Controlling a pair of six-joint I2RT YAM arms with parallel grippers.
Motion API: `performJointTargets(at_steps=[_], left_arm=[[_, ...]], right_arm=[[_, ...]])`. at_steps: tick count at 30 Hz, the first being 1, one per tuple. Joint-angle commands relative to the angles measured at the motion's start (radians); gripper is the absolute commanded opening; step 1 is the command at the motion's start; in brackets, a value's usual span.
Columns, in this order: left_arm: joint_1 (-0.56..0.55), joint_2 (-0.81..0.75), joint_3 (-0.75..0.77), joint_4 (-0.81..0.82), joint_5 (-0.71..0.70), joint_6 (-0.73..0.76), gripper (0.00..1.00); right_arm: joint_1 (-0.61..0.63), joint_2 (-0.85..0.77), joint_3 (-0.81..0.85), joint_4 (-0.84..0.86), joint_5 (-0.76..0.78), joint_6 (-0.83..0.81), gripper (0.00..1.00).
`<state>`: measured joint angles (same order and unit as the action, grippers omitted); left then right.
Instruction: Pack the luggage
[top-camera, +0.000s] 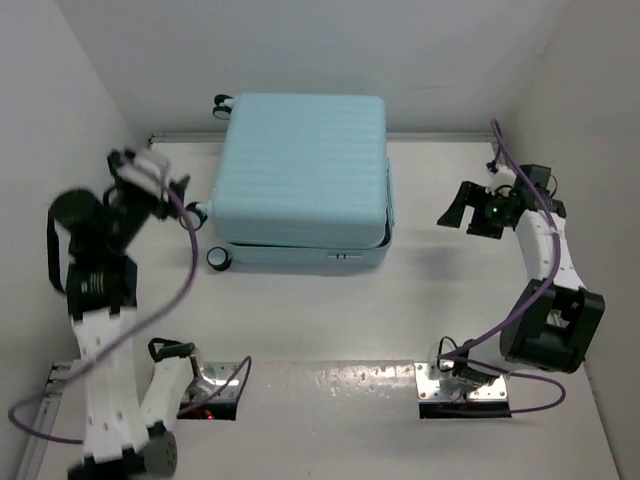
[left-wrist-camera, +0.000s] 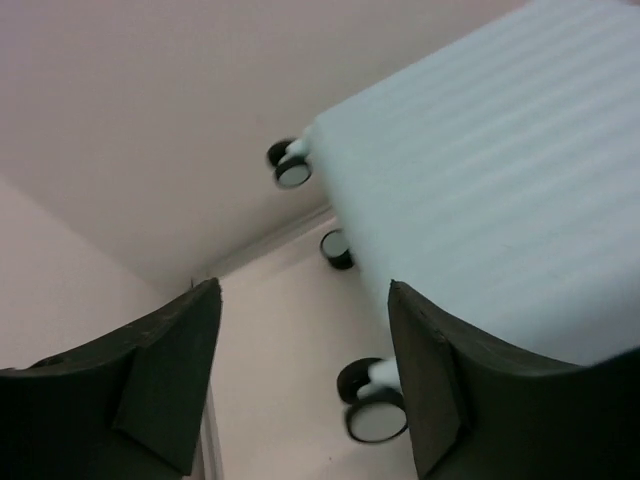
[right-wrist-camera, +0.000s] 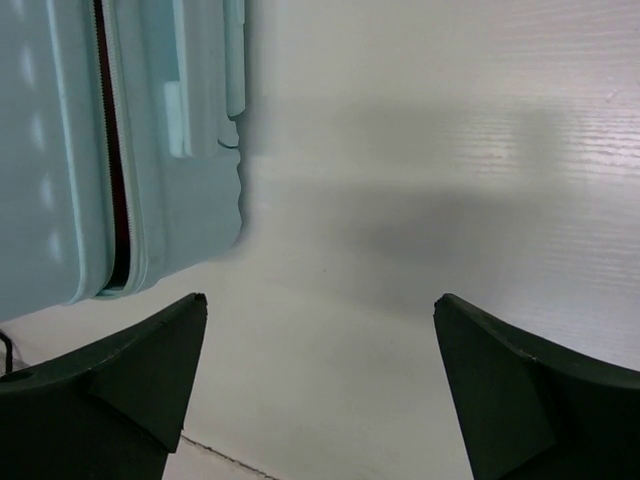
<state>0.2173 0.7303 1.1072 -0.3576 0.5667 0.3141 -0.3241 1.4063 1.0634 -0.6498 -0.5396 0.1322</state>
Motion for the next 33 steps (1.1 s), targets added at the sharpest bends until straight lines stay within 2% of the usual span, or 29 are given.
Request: performJointTargets(at_steps=[1, 3, 4, 5, 6, 7, 8, 11, 12, 13, 15, 17, 18, 20, 24, 27, 28, 30, 31, 33], left_arm=[[0.017, 0.367, 0.151, 0.135, -0.341, -0.204, 0.68], [0.017, 0.516, 0.241, 0.185, -0.355, -0.204, 0.67], [0.017, 0.655, 0.284, 0.198, -0.369, -0.185, 0.65], [-0.045, 0.729, 0.396, 0.187, -0.445, -0.164, 0.65], [-0.077, 0.87, 0.454, 0.155, -0.493, -0.164, 0.64], [-0.09, 0.941, 0.514, 0.126, -0.508, -0.164, 0.64], [-0.102, 1.013, 0.643, 0.083, -0.522, -0.176, 0.64], [-0.149, 1.208, 0.801, -0.078, -0.543, -0.2, 0.55], [-0.166, 1.297, 0.854, -0.104, -0.535, -0.201, 0.49], [-0.186, 1.319, 0.855, -0.116, -0.512, -0.201, 0.48], [-0.265, 1.31, 0.806, -0.101, -0.407, -0.201, 0.46], [-0.32, 1.284, 0.763, -0.049, -0.374, -0.178, 0.42], [-0.363, 1.275, 0.738, -0.049, -0.363, -0.161, 0.42], [-0.374, 1.259, 0.718, -0.04, -0.341, -0.152, 0.43], [-0.29, 1.201, 0.7, -0.007, -0.356, -0.203, 0.47], [-0.23, 1.169, 0.7, 0.028, -0.442, -0.278, 0.63], [-0.178, 1.144, 0.691, 0.041, -0.517, -0.311, 0.73], [-0.109, 1.112, 0.678, 0.074, -0.531, -0.415, 0.79], [-0.04, 1.097, 0.666, 0.083, -0.542, -0.453, 0.81], [0.023, 1.049, 0.634, 0.059, -0.512, -0.514, 0.81]], right_arm=[[0.074, 0.052, 0.044, 0.076, 0.044, 0.014, 0.93], [0.089, 0.095, 0.075, 0.105, 0.073, 0.02, 0.92], [0.097, 0.127, 0.089, 0.108, 0.093, 0.021, 0.92], [0.118, 0.161, 0.134, 0.11, 0.107, 0.021, 0.9], [0.131, 0.196, 0.151, 0.108, 0.113, 0.026, 0.9], [0.132, 0.23, 0.182, 0.108, 0.124, 0.029, 0.9], [0.132, 0.244, 0.205, 0.114, 0.135, 0.035, 0.9], [0.135, 0.328, 0.256, 0.127, 0.174, 0.093, 0.88], [0.137, 0.344, 0.285, 0.133, 0.199, 0.102, 0.88], [0.135, 0.39, 0.293, 0.136, 0.202, 0.128, 0.87], [0.14, 0.422, 0.314, 0.142, 0.193, 0.141, 0.87], [0.151, 0.436, 0.314, 0.142, 0.184, 0.149, 0.87], [0.16, 0.442, 0.308, 0.15, 0.165, 0.149, 0.87], [0.174, 0.439, 0.287, 0.154, 0.133, 0.15, 0.87], [0.22, 0.431, 0.247, 0.18, 0.096, 0.141, 0.87], [0.237, 0.425, 0.225, 0.206, 0.072, 0.136, 0.87], [0.255, 0.422, 0.215, 0.222, 0.066, 0.139, 0.87], [0.275, 0.427, 0.202, 0.23, 0.069, 0.155, 0.87], [0.284, 0.43, 0.196, 0.245, 0.073, 0.162, 0.85], [0.293, 0.457, 0.181, 0.272, 0.073, 0.237, 0.85]])
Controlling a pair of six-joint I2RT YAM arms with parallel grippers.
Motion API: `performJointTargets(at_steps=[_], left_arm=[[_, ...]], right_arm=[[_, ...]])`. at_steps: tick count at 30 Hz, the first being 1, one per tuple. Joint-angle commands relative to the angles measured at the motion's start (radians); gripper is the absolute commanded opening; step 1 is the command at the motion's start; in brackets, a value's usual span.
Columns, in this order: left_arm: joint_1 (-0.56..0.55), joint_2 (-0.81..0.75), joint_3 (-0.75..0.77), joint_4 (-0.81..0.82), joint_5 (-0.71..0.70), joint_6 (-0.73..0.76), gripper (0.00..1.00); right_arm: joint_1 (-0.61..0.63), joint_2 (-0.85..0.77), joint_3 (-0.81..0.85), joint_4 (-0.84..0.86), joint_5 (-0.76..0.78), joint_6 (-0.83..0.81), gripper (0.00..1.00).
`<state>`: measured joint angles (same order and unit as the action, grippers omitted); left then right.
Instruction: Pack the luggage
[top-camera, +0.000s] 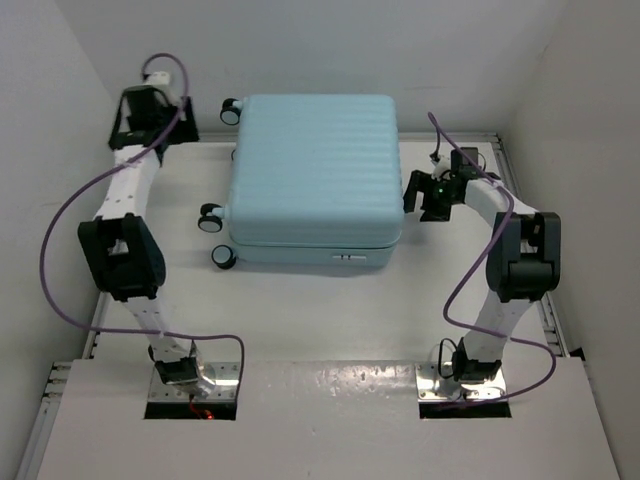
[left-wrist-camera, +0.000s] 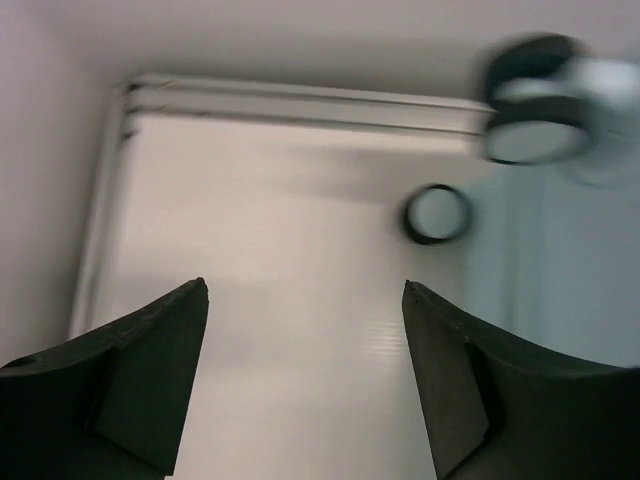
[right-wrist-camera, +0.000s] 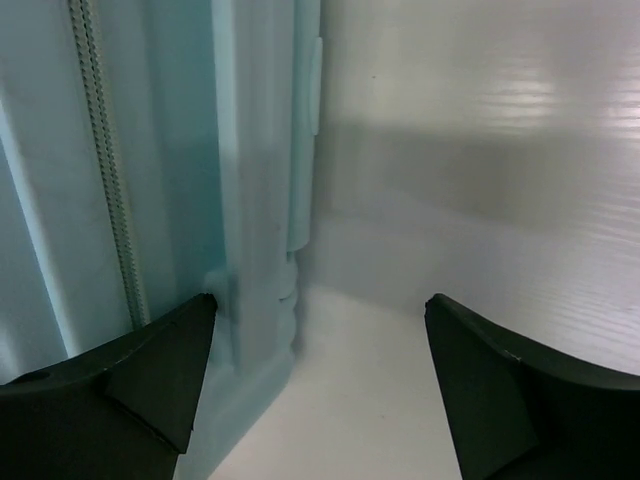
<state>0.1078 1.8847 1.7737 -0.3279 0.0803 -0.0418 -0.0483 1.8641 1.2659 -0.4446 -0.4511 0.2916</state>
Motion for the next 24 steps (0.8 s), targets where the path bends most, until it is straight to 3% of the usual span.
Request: performJointTargets(at_steps=[1, 6, 12, 16, 20, 24], left_arm=[[0.162, -0.122, -0.049, 0.009, -0.008, -0.217, 0.81], [0.266, -0.277, -0.35, -0.055, 0.177, -0.349, 0.76], [0.3, -0.375, -0.704, 0.004, 0.326, -0.513, 0.73], [0.313, -0.409, -0.829, 0.024, 0.394, -0.599, 0.71], [0.313, -0.44, -0.922, 0.024, 0.383, -0.662, 0.71], [0.288, -0.449, -0.971, -0.02, 0.383, -0.708, 0.7]], right_arm=[[0.022, 0.009, -0.022, 0.07, -0.018, 0.111, 0.84], [0.1, 0.052, -0.037, 0.112, -0.069, 0.22, 0.74], [0.18, 0.012, -0.14, 0.17, -0.176, 0.329, 0.49], [0.191, -0.043, -0.235, 0.216, -0.224, 0.38, 0.28], [0.154, -0.117, -0.301, 0.182, -0.227, 0.38, 0.0], [0.116, -0.2, -0.356, 0.133, -0.248, 0.333, 0.0]])
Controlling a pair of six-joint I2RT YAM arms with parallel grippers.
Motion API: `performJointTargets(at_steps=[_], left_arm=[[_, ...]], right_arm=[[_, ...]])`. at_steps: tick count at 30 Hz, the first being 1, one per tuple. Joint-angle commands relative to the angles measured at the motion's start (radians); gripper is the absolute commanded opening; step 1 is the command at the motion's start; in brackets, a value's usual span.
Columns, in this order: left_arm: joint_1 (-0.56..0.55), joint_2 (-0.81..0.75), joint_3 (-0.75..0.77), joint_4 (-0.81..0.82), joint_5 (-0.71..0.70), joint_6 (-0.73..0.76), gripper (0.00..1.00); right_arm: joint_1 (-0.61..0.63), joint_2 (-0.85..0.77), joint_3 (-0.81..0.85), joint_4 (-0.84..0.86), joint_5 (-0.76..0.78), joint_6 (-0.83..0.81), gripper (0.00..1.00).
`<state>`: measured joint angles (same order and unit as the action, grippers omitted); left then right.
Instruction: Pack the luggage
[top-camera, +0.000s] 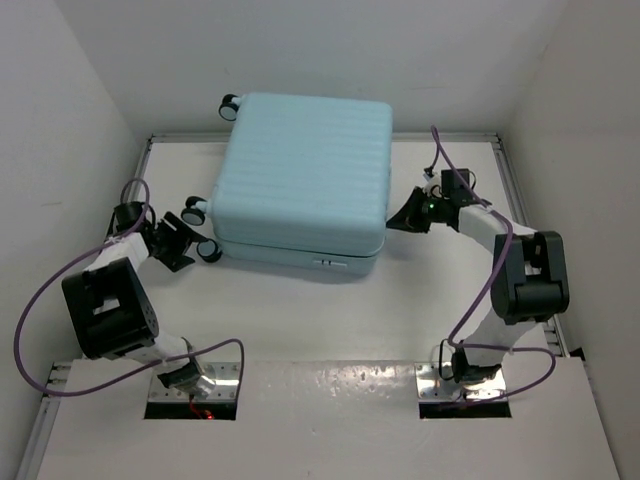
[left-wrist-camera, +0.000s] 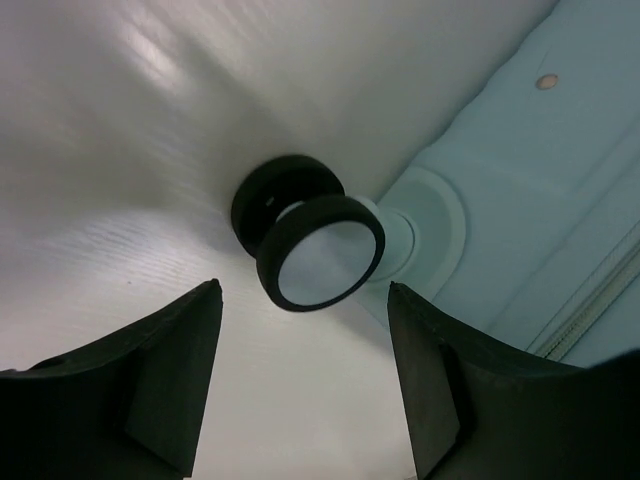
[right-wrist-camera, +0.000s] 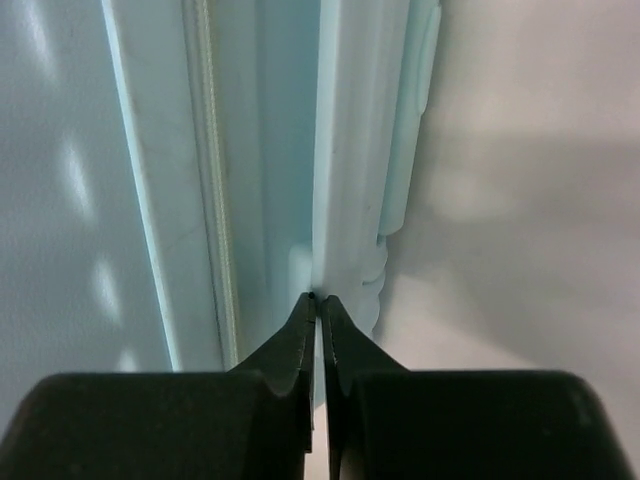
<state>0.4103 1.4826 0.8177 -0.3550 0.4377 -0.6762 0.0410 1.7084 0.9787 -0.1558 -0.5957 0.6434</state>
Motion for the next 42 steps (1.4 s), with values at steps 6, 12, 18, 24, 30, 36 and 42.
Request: performJointTargets(at_steps=[6, 12, 18, 24, 30, 36, 42], left_arm=[[-0.07, -0.033, -0.095, 0.098, 0.013, -0.164, 0.71], [-0.061, 0.074, -0.043, 0.212, -0.017, -0.178, 0.73], [-0.061, 0.172, 0.029, 0.19, -0.039, -0.108, 0.73], [-0.061, 0.219, 0.075, 0.198, -0.025, -0.034, 0.74], [-0.109, 0.251, 0.147, 0.179, -0.034, -0.011, 0.76], [-0.152, 0.28, 0.202, 0.154, -0.053, 0.021, 0.77], [-0.162, 0.323, 0.212, 0.143, -0.085, 0.011, 0.78]], right_arm=[[-0.006, -0.142, -0.152, -0.212, -0.133, -0.135, 0.0], [-0.164, -0.164, -0.109, -0.178, -0.082, -0.182, 0.24], [-0.237, 0.052, 0.097, 0.068, -0.156, 0.034, 0.44], [-0.188, 0.289, 0.285, 0.237, -0.32, 0.215, 0.54], [-0.138, 0.428, 0.399, 0.311, -0.296, 0.282, 0.52], [-0.127, 0.503, 0.463, 0.349, -0.311, 0.302, 0.46], [-0.09, 0.525, 0.417, 0.413, -0.349, 0.346, 0.22]])
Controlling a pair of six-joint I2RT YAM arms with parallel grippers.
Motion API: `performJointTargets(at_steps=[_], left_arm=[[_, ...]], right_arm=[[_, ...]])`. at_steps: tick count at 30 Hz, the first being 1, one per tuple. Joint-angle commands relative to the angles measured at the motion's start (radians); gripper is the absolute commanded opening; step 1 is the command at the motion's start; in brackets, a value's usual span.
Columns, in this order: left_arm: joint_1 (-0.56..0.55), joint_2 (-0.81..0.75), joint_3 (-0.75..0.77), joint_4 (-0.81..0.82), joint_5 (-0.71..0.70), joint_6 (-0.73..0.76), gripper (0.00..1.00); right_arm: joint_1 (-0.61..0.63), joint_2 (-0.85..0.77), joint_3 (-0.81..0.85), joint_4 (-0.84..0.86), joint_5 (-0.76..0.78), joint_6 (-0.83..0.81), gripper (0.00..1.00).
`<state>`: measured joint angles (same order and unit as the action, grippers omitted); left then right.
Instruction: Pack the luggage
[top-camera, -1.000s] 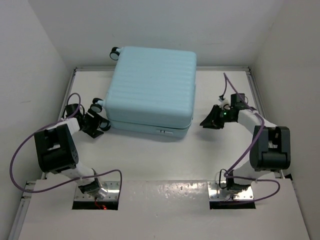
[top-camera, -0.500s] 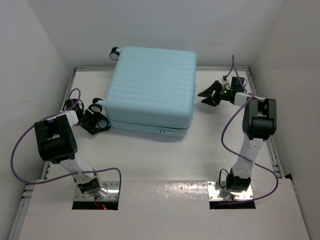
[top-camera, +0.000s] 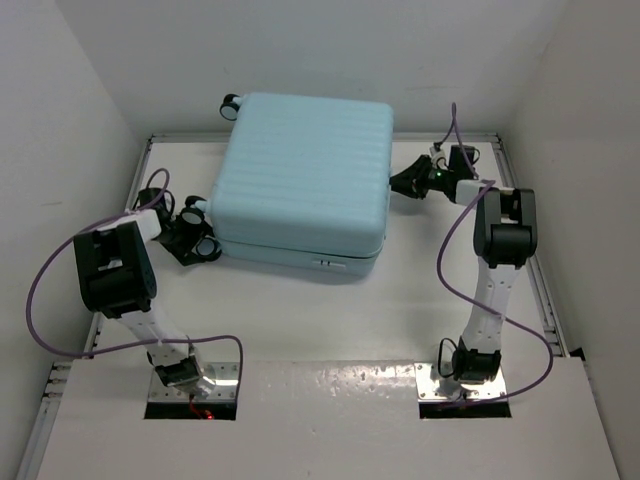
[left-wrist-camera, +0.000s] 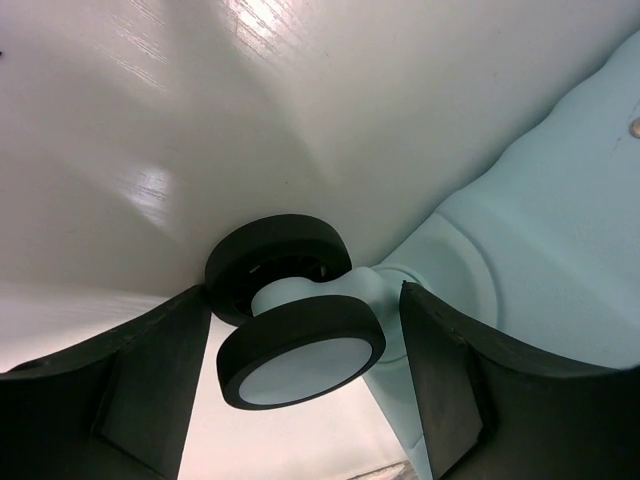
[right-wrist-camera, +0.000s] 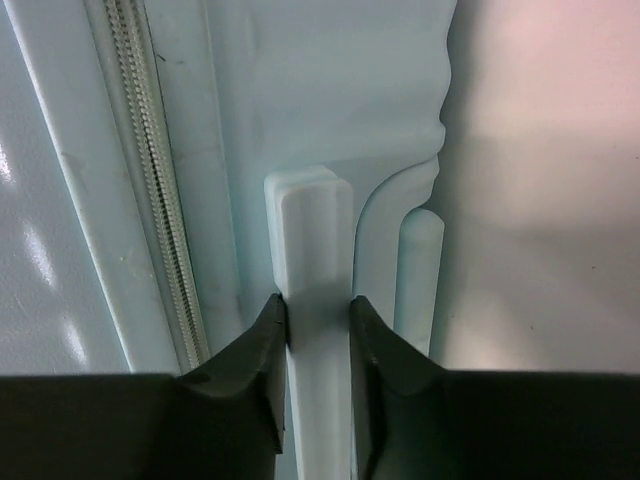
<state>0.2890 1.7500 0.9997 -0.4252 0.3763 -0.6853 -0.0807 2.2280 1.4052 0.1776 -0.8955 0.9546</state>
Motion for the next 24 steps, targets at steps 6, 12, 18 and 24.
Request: performJointTargets(at_steps=[6, 12, 18, 24], left_arm=[[-0.04, 0.037, -0.03, 0.267, -0.014, -0.049, 0.79], [-0.04, 0.016, -0.142, 0.406, 0.038, -0.152, 0.79], [-0.05, 0.069, -0.145, 0.506, 0.082, -0.246, 0.79], [-0.129, 0.186, -0.037, 0.646, 0.095, -0.407, 0.76]], right_arm=[[0.042, -0.092, -0.155, 0.125, -0.065, 0.049, 0.0], [0.027, -0.281, -0.394, 0.079, -0.079, 0.02, 0.0], [-0.031, -0.488, -0.609, -0.107, -0.128, -0.147, 0.0], [-0.053, -0.599, -0.572, -0.597, -0.164, -0.497, 0.23]])
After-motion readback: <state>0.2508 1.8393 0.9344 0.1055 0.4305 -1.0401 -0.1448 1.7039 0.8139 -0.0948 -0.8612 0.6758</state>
